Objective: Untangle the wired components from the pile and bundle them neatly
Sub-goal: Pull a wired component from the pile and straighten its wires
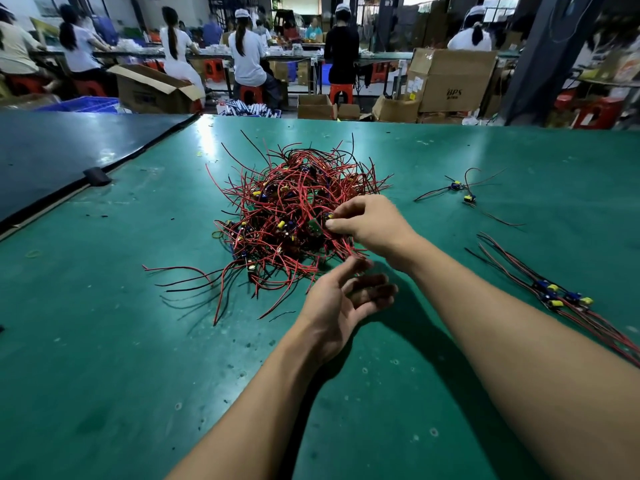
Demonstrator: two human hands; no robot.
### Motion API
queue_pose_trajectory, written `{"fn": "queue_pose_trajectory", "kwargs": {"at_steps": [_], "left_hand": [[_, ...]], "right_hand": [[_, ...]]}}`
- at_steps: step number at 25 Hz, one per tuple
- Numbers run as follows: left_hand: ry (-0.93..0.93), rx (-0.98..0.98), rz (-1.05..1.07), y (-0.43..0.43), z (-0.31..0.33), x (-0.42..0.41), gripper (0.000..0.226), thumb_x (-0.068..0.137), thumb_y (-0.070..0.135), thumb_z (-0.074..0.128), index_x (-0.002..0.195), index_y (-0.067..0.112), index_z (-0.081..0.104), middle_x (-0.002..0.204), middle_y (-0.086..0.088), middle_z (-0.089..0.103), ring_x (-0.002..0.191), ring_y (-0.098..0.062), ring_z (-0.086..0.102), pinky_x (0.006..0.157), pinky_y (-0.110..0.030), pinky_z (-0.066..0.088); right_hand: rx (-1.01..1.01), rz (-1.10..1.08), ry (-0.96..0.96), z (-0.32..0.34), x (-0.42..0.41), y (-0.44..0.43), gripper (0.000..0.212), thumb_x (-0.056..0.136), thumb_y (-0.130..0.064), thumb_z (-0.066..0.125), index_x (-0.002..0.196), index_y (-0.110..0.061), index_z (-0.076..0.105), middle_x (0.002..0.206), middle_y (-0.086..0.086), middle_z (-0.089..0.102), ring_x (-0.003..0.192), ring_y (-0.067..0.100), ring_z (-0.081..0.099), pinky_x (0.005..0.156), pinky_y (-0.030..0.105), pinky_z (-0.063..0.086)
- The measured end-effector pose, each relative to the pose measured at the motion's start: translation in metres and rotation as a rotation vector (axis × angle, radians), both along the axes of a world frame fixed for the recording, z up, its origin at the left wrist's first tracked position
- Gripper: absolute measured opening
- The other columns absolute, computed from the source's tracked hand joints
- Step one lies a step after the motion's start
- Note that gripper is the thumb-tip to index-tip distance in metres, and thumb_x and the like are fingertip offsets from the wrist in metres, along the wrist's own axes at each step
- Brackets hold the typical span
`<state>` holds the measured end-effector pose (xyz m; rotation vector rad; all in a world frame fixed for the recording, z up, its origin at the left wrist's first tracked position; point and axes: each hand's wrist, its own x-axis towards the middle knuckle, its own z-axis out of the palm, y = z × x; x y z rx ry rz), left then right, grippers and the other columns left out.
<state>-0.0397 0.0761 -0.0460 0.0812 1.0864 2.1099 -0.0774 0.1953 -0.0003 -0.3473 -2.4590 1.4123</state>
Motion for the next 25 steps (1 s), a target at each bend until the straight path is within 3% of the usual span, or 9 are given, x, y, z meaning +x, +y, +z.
{"fn": "queue_pose_trajectory", "kwargs": {"at_steps": [3, 9, 11, 14, 16, 19, 25], "left_hand": [[0.025, -0.021, -0.003, -0.001, -0.002, 0.003, 0.025, 0.101, 0.013, 0.04, 0.12, 0.001, 0.052, 0.09, -0.021, 0.065, 0.075, -0.031, 0.07, 0.076, -0.037, 0.059], [0.074, -0.046, -0.007, -0.001, 0.0, 0.004, 0.03, 0.102, 0.022, 0.043, 0.124, 0.006, 0.055, 0.086, -0.016, 0.073, 0.075, -0.027, 0.072, 0.072, -0.033, 0.06], [0.139, -0.075, -0.018, 0.001, -0.001, 0.008, 0.029, 0.101, 0.027, 0.043, 0.119, 0.011, 0.059, 0.087, -0.012, 0.073, 0.076, -0.025, 0.072, 0.075, -0.033, 0.059], [0.185, -0.092, -0.049, 0.001, -0.001, 0.015, 0.017, 0.09, 0.028, 0.059, 0.096, 0.017, 0.071, 0.083, -0.013, 0.072, 0.068, -0.026, 0.071, 0.07, -0.033, 0.059], [0.204, -0.096, -0.074, 0.0, 0.0, 0.018, 0.015, 0.081, 0.029, 0.066, 0.085, 0.018, 0.076, 0.086, -0.016, 0.07, 0.065, -0.026, 0.071, 0.067, -0.033, 0.059], [0.244, -0.092, -0.093, 0.0, 0.0, 0.019, 0.021, 0.081, 0.027, 0.067, 0.09, 0.009, 0.07, 0.089, -0.016, 0.071, 0.065, -0.027, 0.071, 0.066, -0.034, 0.06], [0.237, -0.113, -0.047, 0.003, -0.003, 0.017, 0.018, 0.08, 0.015, 0.067, 0.093, 0.002, 0.065, 0.082, -0.016, 0.071, 0.062, -0.026, 0.07, 0.063, -0.032, 0.06]], "right_hand": [[-0.241, 0.029, 0.061, 0.003, 0.026, 0.008, 0.015, 0.085, -0.011, 0.077, 0.08, -0.017, 0.065, 0.058, -0.01, 0.064, 0.045, -0.002, 0.051, 0.044, 0.012, 0.037], [-0.5, 0.077, 0.137, -0.008, 0.091, 0.031, 0.014, 0.08, -0.018, 0.077, 0.085, -0.018, 0.064, 0.077, -0.001, 0.072, 0.072, 0.013, 0.067, 0.058, 0.019, 0.05], [-0.602, 0.06, 0.153, -0.019, 0.111, 0.036, 0.02, 0.072, -0.022, 0.078, 0.086, -0.016, 0.064, 0.079, 0.003, 0.072, 0.072, 0.014, 0.069, 0.06, 0.021, 0.052], [-0.71, 0.01, 0.156, -0.038, 0.128, 0.035, 0.022, 0.067, -0.02, 0.079, 0.084, -0.015, 0.065, 0.076, 0.004, 0.072, 0.068, 0.013, 0.07, 0.058, 0.021, 0.054], [-0.749, -0.026, 0.175, -0.046, 0.132, 0.033, 0.018, 0.066, -0.02, 0.08, 0.079, -0.017, 0.069, 0.075, 0.004, 0.07, 0.064, 0.013, 0.068, 0.056, 0.02, 0.054], [-0.767, -0.041, 0.214, -0.051, 0.132, 0.028, 0.016, 0.066, -0.019, 0.081, 0.078, -0.017, 0.07, 0.074, 0.005, 0.07, 0.06, 0.012, 0.065, 0.053, 0.019, 0.052], [-0.635, -0.049, 0.191, -0.061, 0.131, 0.02, 0.007, 0.09, -0.012, 0.071, 0.093, -0.014, 0.077, 0.092, 0.012, 0.077, 0.076, 0.02, 0.068, 0.069, 0.029, 0.055]]}}
